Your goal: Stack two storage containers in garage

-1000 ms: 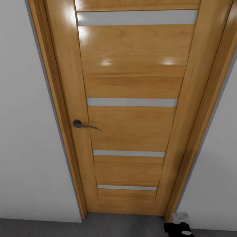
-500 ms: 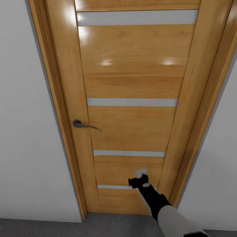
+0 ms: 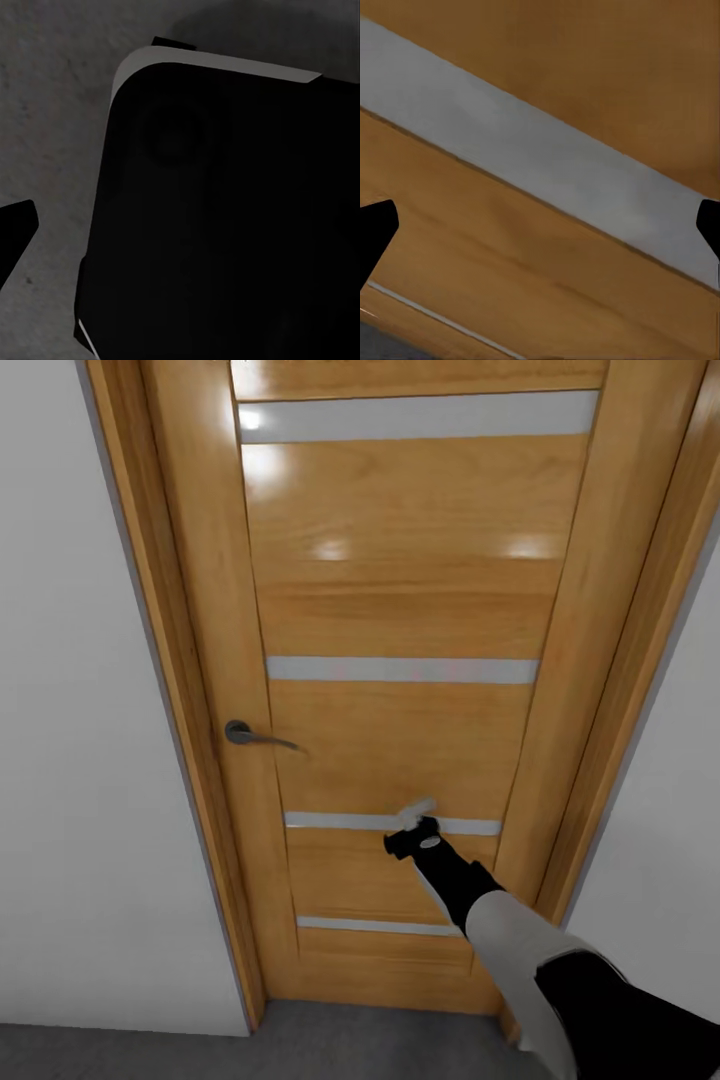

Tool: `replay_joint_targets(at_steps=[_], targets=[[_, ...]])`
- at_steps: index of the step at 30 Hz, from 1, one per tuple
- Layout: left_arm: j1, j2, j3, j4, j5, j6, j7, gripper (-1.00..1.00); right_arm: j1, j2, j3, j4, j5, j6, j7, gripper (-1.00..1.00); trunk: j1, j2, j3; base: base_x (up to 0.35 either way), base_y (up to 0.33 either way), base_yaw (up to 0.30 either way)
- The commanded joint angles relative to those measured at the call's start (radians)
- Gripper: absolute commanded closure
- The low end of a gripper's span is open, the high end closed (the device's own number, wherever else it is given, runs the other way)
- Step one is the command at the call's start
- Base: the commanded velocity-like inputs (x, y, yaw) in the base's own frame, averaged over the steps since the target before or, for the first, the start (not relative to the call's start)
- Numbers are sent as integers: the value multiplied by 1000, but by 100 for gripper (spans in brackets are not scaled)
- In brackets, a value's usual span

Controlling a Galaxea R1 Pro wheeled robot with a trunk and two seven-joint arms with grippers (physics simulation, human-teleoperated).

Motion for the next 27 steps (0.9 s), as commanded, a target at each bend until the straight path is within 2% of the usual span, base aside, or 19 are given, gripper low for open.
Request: replay_joint_targets(at_steps=[1, 3, 7, 8, 13, 27], targets=[[0, 0, 0, 0, 6, -2, 1, -100, -9, 0, 22, -83, 6, 10, 7, -100, 0, 0, -1, 0, 0, 0], [0, 0, 0, 0, 5, -2, 0, -100, -20, 0, 56, -83, 5, 13, 33, -100, 0, 0, -1, 0, 0, 0], [-1, 0, 0, 0, 5, -2, -1, -100, -26, 0, 156, -83, 7, 15, 56, -100, 0, 0, -1, 8, 0, 0], [-1, 0, 0, 0, 5, -2, -1, -100, -27, 0, 170, -83, 7, 15, 58, -100, 0, 0, -1, 91, 0, 0], [0, 1, -1, 0, 5, -2, -1, -100, -27, 0, 185, -87, 7, 13, 58, -100, 0, 0, -1, 220, 0, 0], [0, 1, -1, 0, 4, -2, -1, -100, -27, 0, 187, -83, 8, 5, 42, -100, 0, 0, -1, 317, 0, 0]])
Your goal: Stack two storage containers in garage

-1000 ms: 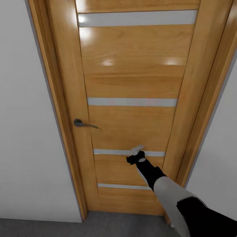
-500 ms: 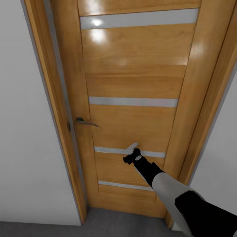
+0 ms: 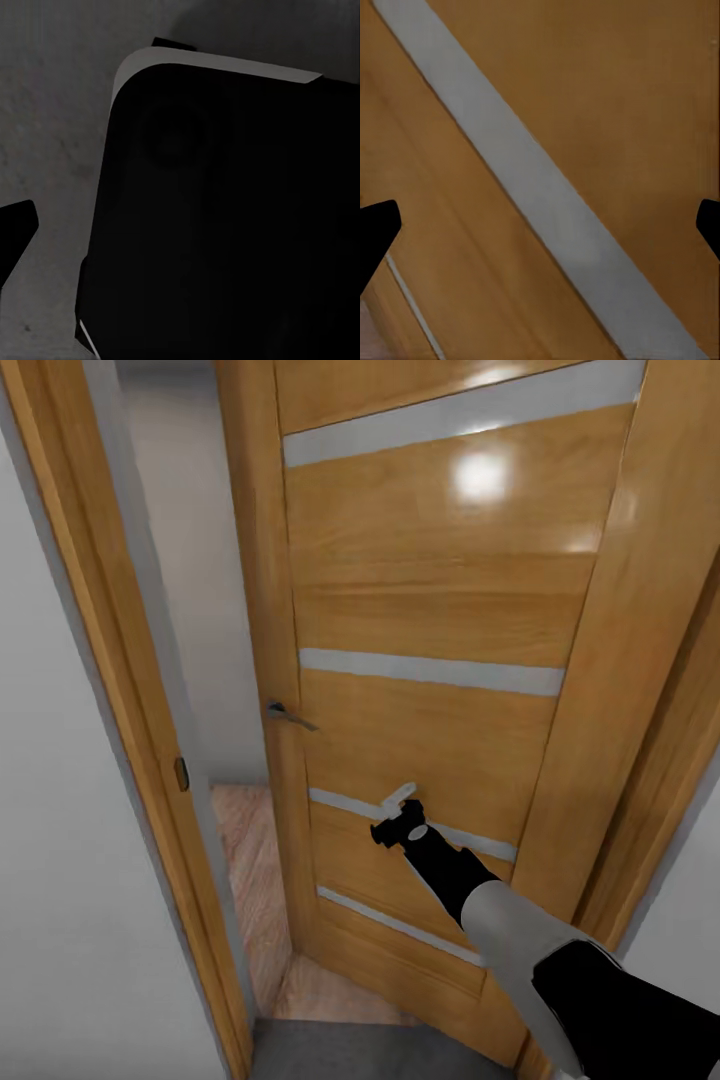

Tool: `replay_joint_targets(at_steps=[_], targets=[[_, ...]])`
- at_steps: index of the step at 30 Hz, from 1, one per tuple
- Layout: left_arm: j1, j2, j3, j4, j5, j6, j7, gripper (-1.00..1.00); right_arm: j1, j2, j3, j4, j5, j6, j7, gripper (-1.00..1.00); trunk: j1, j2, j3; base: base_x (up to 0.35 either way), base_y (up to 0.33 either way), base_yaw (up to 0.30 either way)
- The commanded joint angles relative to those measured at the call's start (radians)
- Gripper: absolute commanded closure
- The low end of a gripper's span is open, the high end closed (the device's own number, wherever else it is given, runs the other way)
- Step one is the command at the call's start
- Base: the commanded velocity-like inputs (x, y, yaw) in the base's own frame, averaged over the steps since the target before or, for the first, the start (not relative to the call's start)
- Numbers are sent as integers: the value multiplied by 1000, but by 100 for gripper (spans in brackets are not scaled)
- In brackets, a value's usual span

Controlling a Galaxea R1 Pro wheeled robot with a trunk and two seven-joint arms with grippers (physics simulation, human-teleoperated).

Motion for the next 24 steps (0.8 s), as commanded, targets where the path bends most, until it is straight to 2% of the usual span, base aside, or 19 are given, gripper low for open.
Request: replay_joint_targets(at_steps=[1, 2, 3, 8, 11, 13, 24], targets=[[0, 0, 0, 0, 5, -2, 1, -100, -1, 0, 4, -22, 23, 5, -10, -100, 1, 0, -1, 317, 0, 0], [0, -1, 0, 0, 6, -2, 1, -100, -1, 0, 15, -20, 51, -19, -59, -100, 1, 0, -1, 312, 0, 0], [0, 0, 0, 0, 6, -2, 1, -100, -1, 0, 17, -19, 56, -29, -68, -100, 1, 0, -1, 311, 0, 0], [0, 0, 0, 0, 6, -2, 1, -100, -1, 0, 22, -31, 66, -50, -87, -100, 1, 0, -1, 298, 0, 0], [0, 0, 0, 0, 6, -2, 1, -100, -1, 0, 22, -33, 68, -95, -89, -100, 1, 0, -1, 267, 0, 0], [0, 0, 0, 0, 6, -2, 1, -100, 0, 0, 22, -23, 67, -126, -118, -100, 1, 0, -1, 253, 0, 0], [0, 2, 0, 0, 7, -2, 2, -100, 0, 0, 14, 2, 55, -122, -140, -100, 1, 0, -1, 203, 0, 0]])
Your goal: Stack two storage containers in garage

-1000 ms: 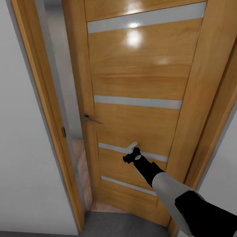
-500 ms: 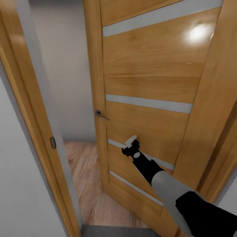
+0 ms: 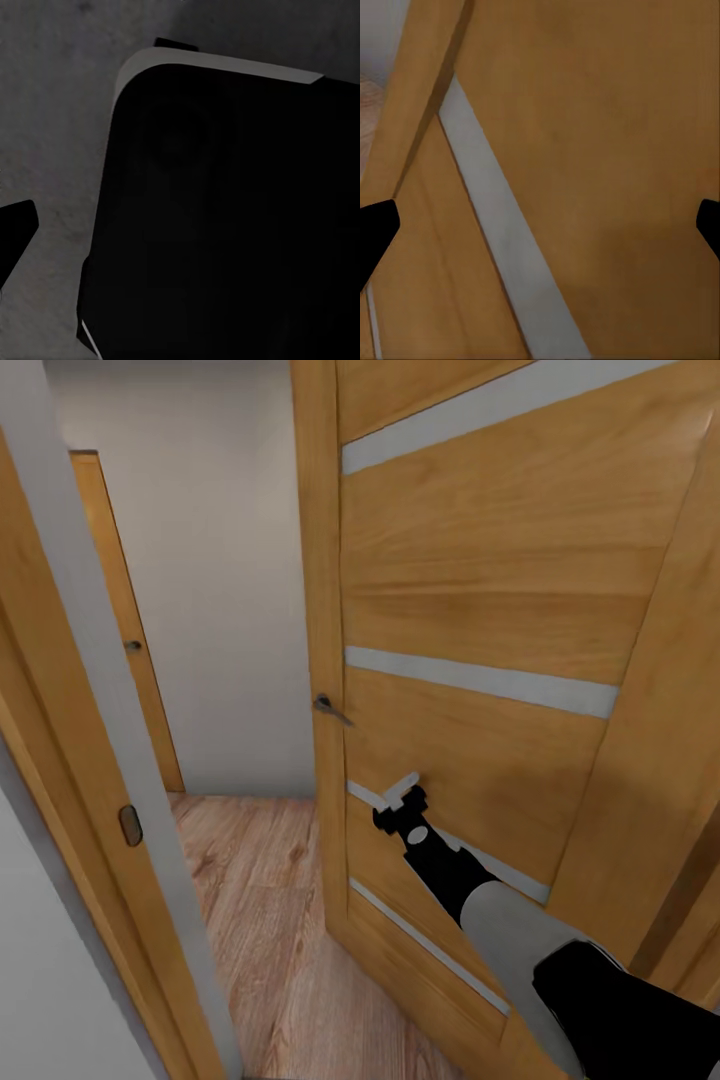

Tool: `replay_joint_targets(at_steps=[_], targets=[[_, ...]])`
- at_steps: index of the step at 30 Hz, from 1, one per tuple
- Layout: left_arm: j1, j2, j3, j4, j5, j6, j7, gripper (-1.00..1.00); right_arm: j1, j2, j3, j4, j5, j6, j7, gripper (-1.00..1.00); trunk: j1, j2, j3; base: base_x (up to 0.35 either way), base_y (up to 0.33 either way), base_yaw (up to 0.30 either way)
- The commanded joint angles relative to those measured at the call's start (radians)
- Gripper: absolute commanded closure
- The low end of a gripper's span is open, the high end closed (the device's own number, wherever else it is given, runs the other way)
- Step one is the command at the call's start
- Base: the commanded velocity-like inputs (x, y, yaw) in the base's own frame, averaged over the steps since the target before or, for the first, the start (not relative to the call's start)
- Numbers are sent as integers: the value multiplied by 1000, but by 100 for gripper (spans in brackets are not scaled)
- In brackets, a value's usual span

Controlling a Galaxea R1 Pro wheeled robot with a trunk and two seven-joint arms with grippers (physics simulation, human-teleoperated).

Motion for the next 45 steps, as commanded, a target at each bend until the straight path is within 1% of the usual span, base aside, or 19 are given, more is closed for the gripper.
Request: replay_joint_targets(at_steps=[1, 10, 12, 13, 15, 18, 20, 24, 32, 36, 45], targets=[[0, 1, 0, -1, 5, -2, 1, -100, -1, 0, 0, 2, 9, 8, -9, -100, 0, 0, -1, 17, 0, 0], [0, 1, 0, -1, 5, -2, 1, -100, 1, 0, -1, 7, 9, 22, -4, -100, 0, 0, -1, 2, 0, 0], [0, 1, 0, -1, 6, -2, 1, -100, 2, 0, 0, 23, 10, 22, -6, -100, 0, 0, -1, 0, 0, 0], [0, -1, 1, -1, 6, -2, 2, -100, 2, 0, 1, 66, 10, 17, -8, -100, 0, 0, -1, 0, 0, 0], [0, 0, 1, -1, 5, -2, 2, -100, 2, 0, 1, 83, 11, 3, -8, -100, 0, 0, -1, 0, 0, 0], [0, 1, 1, -1, 6, -2, 2, -100, 3, 0, 2, 84, 15, -10, -14, -100, 0, 0, -1, 0, 0, 0], [0, 1, 1, -1, 5, -2, 2, -100, 3, 0, 1, 83, 11, -13, -23, -100, 0, 0, -1, 0, 0, 0], [0, 1, 1, -1, 6, -2, 2, -100, 4, 0, -1, 84, 7, -15, -52, -100, 0, 0, -1, 0, 0, 0], [0, 1, 1, -1, 6, -2, 2, -100, 6, 0, 0, 85, 8, -27, -66, -100, 0, 0, -1, 0, 0, 0], [0, 1, 1, -1, 6, -2, 2, -100, 5, 0, 1, 85, 7, -34, -95, -100, 0, 0, -1, 0, 0, 14], [0, 1, 1, -1, 6, -2, 2, -100, 5, 0, 3, 85, 8, -34, -112, -100, 0, 0, -1, 0, 0, 181]])
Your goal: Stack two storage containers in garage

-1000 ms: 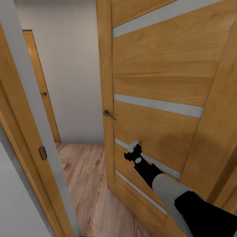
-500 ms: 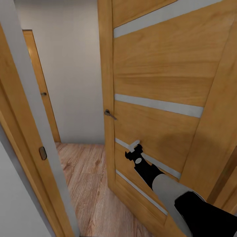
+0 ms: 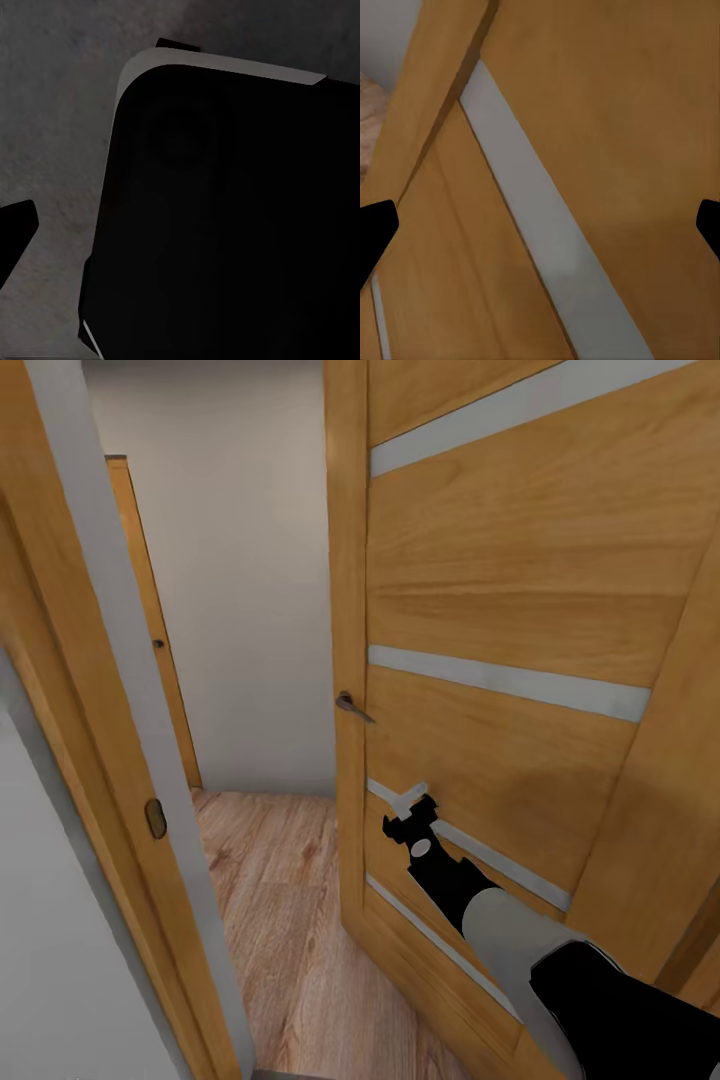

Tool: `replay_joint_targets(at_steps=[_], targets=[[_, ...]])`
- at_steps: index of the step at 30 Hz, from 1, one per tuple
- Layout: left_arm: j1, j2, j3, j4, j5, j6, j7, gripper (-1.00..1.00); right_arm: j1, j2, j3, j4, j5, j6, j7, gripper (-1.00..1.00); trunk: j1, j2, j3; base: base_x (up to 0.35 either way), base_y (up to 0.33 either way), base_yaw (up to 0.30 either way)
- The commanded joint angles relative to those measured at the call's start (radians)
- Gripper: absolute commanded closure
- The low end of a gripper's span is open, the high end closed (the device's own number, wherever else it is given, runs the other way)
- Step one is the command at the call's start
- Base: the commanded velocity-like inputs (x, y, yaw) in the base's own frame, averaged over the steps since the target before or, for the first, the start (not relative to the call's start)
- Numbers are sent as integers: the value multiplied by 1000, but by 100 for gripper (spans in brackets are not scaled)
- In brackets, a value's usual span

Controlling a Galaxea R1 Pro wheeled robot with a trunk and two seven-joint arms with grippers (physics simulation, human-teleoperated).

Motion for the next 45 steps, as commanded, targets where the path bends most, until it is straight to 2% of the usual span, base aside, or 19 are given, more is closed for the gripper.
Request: replay_joint_targets(at_steps=[1, 22, 36, 45], targets=[[0, 0, 0, 0, 5, -2, 1, -100, -1, 0, 3, 1, 7, 1, -5, -100, 0, -1, -1, 0, 0, 46], [0, 1, 1, 0, 7, -2, 2, -100, -1, 0, 2, 1, 6, 2, -10, -100, 0, -1, -1, 17, -38, 3], [0, 1, 1, 1, 8, -1, 2, -100, -1, 0, -2, 0, 4, 1, -18, -100, 0, -1, -1, 298, 0, 0], [0, 1, 1, 1, 8, -1, 2, -100, -1, 0, -4, 1, 5, -1, -53, -100, 0, -1, -1, 321, 0, 0]])
